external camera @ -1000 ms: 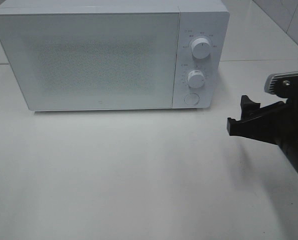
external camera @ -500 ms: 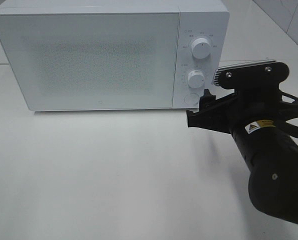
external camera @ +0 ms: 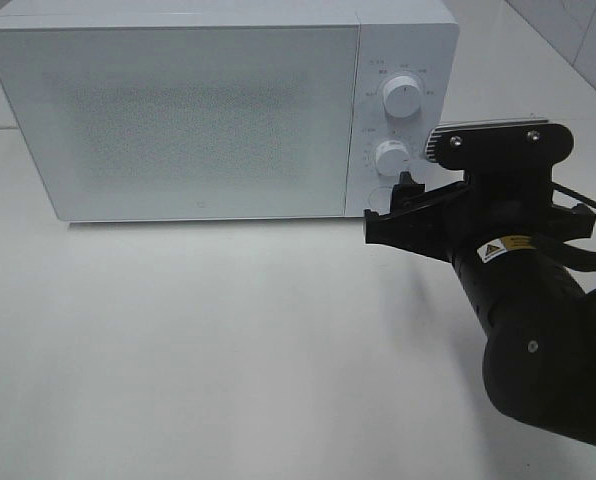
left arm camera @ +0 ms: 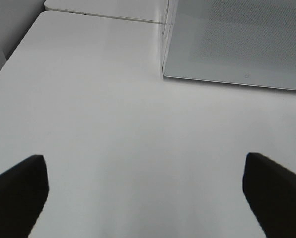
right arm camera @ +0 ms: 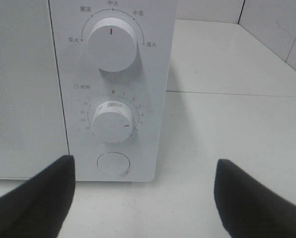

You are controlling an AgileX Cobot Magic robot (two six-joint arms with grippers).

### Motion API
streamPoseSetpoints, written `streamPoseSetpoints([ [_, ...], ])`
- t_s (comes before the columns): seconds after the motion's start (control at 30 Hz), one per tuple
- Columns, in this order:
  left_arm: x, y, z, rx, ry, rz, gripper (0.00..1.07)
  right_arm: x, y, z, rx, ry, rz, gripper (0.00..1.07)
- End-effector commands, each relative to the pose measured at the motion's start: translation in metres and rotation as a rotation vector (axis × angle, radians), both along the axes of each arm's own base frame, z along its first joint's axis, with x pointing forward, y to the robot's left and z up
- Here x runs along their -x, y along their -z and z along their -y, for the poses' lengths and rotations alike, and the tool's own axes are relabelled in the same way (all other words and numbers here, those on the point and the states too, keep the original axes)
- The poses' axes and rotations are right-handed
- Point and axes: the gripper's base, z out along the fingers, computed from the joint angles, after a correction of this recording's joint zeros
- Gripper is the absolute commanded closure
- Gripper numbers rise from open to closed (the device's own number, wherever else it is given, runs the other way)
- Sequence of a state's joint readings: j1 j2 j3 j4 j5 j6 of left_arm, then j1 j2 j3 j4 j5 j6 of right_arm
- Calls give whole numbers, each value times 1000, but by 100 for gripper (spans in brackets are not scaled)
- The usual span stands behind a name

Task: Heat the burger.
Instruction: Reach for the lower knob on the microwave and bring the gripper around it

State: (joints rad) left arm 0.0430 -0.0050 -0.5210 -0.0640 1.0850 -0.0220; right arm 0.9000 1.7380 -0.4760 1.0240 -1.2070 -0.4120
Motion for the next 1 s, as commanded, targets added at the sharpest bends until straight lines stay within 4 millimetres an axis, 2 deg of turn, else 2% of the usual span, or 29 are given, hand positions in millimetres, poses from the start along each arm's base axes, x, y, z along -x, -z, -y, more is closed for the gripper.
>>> streamPoseSetpoints([
  [0.03, 3, 0, 0, 2, 0, 36, 6, -2, -10, 1, -11, 33, 110, 34],
  [0.53, 3, 0, 0, 2, 0, 36, 6, -18, -12, 15, -42, 48, 139, 34],
  [0.67, 3, 0, 0, 2, 0, 36, 6, -22, -7, 11, -25, 47, 140, 34],
  [0.73, 3, 0, 0, 2, 0, 36, 6, -31, 4, 2, -8, 43, 123, 34],
  [0.83, 3, 0, 0, 2, 0, 36, 6, -38, 11, -6, 0, 27, 119, 34],
  [1.0, 3, 0, 0, 2, 0, 36, 6, -50, 16, -15, -1, 9, 117, 34],
])
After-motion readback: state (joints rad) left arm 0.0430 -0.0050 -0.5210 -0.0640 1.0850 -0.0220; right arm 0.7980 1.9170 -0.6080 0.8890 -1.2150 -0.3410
